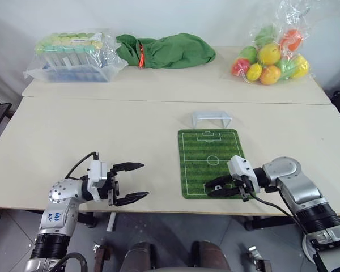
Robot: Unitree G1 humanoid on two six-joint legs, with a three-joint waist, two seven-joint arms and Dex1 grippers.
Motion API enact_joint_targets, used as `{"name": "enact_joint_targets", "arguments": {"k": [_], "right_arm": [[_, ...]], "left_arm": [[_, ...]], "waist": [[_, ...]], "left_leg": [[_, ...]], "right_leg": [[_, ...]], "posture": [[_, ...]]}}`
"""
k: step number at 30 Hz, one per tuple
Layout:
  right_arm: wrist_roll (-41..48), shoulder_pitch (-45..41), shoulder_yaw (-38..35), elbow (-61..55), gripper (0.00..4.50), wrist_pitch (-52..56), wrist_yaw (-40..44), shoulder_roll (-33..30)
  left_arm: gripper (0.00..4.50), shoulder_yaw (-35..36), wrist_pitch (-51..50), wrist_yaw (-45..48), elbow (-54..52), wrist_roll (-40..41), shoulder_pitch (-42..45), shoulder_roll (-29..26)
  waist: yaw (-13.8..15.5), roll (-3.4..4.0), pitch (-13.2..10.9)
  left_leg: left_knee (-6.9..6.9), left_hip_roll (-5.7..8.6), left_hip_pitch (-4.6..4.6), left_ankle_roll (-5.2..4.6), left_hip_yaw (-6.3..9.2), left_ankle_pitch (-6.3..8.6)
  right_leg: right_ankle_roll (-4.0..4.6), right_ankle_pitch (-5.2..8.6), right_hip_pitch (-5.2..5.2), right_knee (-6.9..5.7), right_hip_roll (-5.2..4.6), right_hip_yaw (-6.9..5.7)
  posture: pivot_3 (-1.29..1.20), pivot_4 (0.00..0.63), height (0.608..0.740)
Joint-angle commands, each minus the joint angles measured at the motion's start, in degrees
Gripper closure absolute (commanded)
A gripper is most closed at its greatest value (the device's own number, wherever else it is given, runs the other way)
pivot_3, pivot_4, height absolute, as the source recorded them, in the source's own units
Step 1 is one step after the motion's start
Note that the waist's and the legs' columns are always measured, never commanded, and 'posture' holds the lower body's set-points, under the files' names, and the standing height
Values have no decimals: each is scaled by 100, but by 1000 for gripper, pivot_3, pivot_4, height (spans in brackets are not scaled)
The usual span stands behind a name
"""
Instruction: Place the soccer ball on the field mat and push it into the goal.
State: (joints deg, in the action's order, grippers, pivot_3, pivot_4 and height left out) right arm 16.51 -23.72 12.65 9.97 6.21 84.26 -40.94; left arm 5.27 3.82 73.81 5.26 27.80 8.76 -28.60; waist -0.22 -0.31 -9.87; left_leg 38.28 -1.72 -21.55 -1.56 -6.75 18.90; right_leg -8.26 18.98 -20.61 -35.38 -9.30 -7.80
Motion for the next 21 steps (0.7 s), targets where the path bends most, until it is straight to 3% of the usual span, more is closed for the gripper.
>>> {"name": "enact_joint_targets", "arguments": {"k": [1, 15, 21], "right_arm": [[-75, 37, -67, 125, 3646, -63, -17, -20], [-6, 37, -47, 101, 3646, -91, 41, -35], [6, 51, -67, 34, 1763, -80, 9, -31]], "left_arm": [[0, 76, 63, -16, -61, 87, 41, -41], [0, 69, 71, -55, -1, 65, 128, -39], [0, 66, 84, -68, 39, 55, 154, -24]], "waist": [[-1, 0, 0], [-1, 0, 0], [-1, 0, 0]], "left_leg": [[0, 0, 0, 0, 0, 0], [10, 0, 1, 0, 0, 0], [11, -1, 1, 0, 0, 0]], "right_leg": [[0, 0, 0, 0, 0, 0], [0, 0, 2, -5, 0, 1], [0, 0, 2, -6, -1, 1]], "posture": [[0, 150, 740], [0, 150, 740], [0, 150, 740]]}}
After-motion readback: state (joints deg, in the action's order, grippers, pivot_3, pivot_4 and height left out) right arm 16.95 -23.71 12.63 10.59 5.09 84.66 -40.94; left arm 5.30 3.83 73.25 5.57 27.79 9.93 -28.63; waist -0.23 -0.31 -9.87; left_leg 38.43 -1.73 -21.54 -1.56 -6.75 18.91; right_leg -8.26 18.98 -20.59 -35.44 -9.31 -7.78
